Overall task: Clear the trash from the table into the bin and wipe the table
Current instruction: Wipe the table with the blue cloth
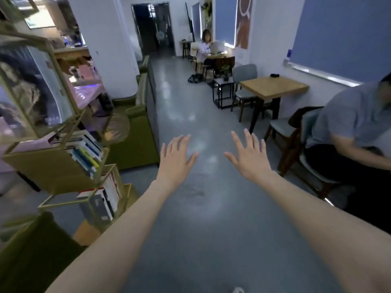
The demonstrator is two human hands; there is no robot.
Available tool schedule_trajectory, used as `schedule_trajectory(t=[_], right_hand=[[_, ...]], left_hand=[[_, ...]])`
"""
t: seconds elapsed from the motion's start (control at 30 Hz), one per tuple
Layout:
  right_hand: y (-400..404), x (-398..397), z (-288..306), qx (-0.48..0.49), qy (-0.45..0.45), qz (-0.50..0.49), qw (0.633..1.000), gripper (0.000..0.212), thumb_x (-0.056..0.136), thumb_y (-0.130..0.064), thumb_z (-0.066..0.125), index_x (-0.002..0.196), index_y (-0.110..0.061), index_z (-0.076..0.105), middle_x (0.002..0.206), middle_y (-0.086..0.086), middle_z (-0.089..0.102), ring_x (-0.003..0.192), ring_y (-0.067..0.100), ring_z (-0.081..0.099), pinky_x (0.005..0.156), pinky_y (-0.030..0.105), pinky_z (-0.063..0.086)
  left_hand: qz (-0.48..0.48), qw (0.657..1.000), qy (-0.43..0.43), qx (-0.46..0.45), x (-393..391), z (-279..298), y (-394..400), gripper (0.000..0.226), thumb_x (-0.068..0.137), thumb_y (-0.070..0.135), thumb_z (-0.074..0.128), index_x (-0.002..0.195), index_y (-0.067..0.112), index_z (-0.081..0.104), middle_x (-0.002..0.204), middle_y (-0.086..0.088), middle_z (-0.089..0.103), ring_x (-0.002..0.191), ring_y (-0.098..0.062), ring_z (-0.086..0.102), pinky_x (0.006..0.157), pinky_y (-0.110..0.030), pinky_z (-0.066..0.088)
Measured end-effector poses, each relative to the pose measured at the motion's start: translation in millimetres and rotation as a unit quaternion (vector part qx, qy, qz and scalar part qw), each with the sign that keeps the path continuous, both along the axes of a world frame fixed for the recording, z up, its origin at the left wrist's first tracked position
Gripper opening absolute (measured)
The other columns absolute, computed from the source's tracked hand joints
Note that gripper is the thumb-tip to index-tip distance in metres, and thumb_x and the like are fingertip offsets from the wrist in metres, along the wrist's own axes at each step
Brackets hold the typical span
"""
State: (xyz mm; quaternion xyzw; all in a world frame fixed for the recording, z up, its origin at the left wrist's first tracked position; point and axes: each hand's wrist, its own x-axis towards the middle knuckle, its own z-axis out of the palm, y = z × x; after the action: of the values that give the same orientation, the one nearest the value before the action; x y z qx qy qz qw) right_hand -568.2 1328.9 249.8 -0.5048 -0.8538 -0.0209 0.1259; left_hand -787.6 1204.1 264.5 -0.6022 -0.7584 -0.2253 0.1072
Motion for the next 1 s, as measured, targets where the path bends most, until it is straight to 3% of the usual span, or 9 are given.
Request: schedule_trajectory(t=[0.33, 0.6, 1.0], right_hand=[[194.4, -15.5, -13.6, -0.025, 0.001, -0.026, 0.999, 0.076, 0.096, -0.069, 0.012, 0.157, -0.033, -0.013, 0.166, 0.013, -0.008, 0.152, 0.035, 0.0, 0.122, 0.057, 0.005], [319.6, -21.4, -29.5, -0.058, 0.01, -0.029, 0.998, 0.074, 0.098, -0.067, 0.016, 0.158, -0.032, -0.009, 0.166, 0.013, -0.007, 0.152, 0.035, 0.001, 0.122, 0.056, 0.005], [499.7, -56.4, -62.8, -0.097, -0.006, -0.081, 0.992, 0.075, 0.097, -0.069, 0.014, 0.158, -0.034, -0.01, 0.166, 0.011, -0.009, 0.153, 0.034, 0.0, 0.122, 0.056, 0.003]], left_hand=[[-0.009, 0.998, 0.063, 0.0, -25.8, 1.9, 188.8, 0.06, 0.102, 0.055, 0.036, 0.152, 0.022, 0.033, 0.153, -0.004, 0.041, 0.145, -0.025, 0.033, 0.12, -0.054, 0.018], [-0.008, 0.996, 0.07, -0.058, -38.3, -19.6, 319.4, 0.06, 0.103, 0.055, 0.031, 0.156, 0.026, 0.025, 0.16, -0.001, 0.032, 0.151, -0.023, 0.02, 0.123, -0.053, 0.005], [-0.062, 0.995, 0.008, -0.073, -83.8, -56.2, 527.7, 0.059, 0.102, 0.052, 0.038, 0.153, 0.023, 0.031, 0.156, -0.002, 0.035, 0.149, -0.023, 0.024, 0.122, -0.052, 0.006]])
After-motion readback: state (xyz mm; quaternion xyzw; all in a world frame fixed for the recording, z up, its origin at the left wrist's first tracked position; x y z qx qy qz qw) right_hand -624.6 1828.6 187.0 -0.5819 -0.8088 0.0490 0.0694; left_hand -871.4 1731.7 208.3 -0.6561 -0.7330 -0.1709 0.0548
